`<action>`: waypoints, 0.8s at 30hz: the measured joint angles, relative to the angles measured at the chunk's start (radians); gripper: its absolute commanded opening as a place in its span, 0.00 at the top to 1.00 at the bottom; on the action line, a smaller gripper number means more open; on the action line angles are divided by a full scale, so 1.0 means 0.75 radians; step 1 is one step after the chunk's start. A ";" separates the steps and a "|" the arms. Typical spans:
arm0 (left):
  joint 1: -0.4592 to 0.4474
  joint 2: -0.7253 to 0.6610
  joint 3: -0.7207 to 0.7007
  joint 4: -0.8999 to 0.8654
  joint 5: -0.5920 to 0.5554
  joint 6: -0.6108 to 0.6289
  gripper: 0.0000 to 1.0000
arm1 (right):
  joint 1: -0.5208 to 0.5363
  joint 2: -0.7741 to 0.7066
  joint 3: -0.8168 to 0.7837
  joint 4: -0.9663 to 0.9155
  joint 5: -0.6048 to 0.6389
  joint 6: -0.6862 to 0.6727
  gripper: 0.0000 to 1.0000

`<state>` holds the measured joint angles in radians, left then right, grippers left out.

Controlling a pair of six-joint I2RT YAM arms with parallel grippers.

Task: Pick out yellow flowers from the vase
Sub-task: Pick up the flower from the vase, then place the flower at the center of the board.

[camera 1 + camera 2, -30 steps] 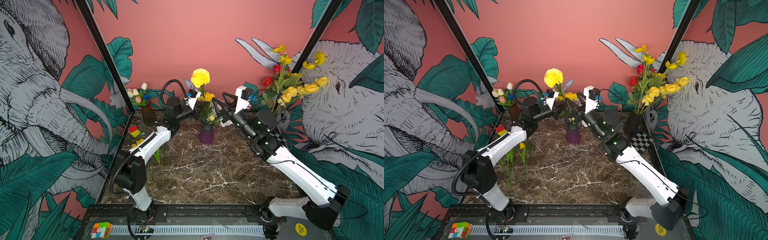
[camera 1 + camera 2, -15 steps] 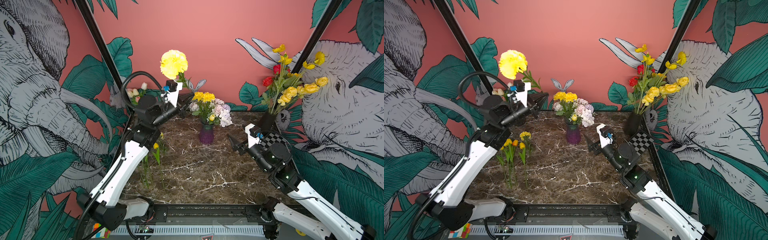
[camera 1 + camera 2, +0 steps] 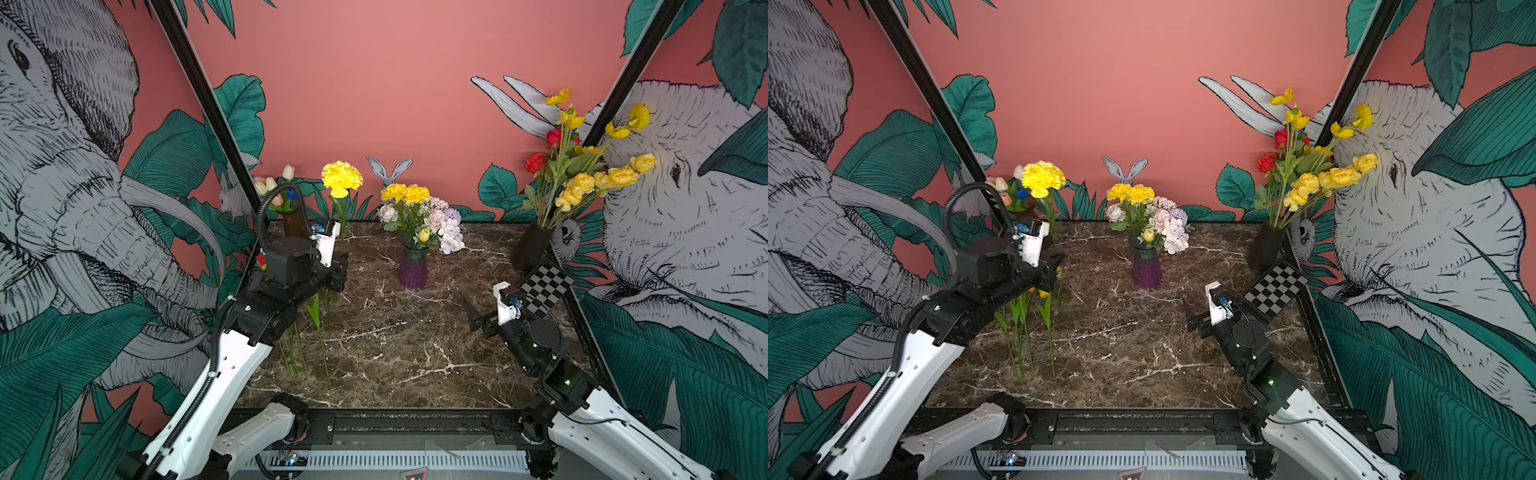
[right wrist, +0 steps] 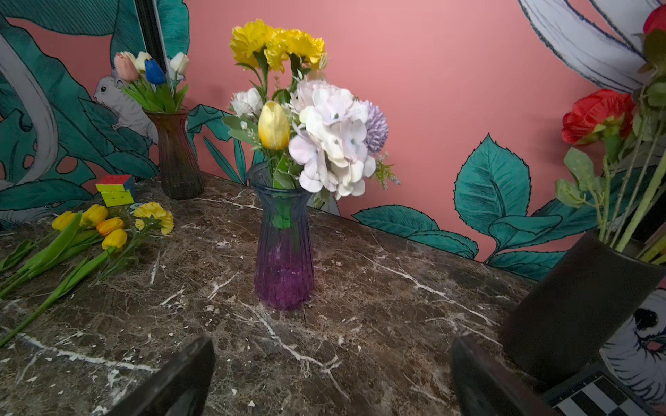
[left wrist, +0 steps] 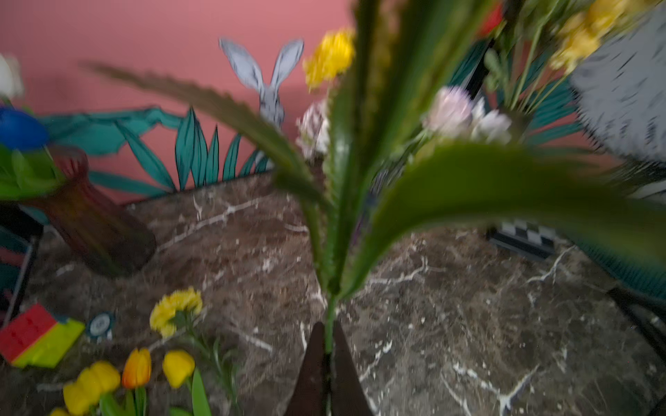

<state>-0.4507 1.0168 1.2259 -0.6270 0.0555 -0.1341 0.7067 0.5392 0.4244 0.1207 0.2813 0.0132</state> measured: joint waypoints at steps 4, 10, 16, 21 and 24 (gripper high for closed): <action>0.100 0.171 -0.077 -0.144 0.072 -0.071 1.00 | -0.001 0.008 -0.027 0.003 0.026 0.035 0.01; 0.169 0.385 -0.130 -0.215 0.167 -0.128 1.00 | -0.002 0.015 -0.027 0.003 0.036 0.065 0.01; 0.189 0.564 -0.172 -0.157 0.239 -0.175 1.00 | -0.002 0.004 -0.027 0.001 0.048 0.078 0.01; 0.219 0.722 -0.192 -0.103 0.273 -0.199 1.00 | -0.002 -0.014 -0.027 -0.008 0.055 0.082 0.01; 0.233 0.793 -0.207 -0.070 0.283 -0.208 1.00 | -0.002 -0.021 -0.027 -0.015 0.060 0.082 0.01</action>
<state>-0.2756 1.6115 1.0710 -0.6796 0.2676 -0.2901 0.7055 0.5232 0.4038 0.1093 0.3260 0.0750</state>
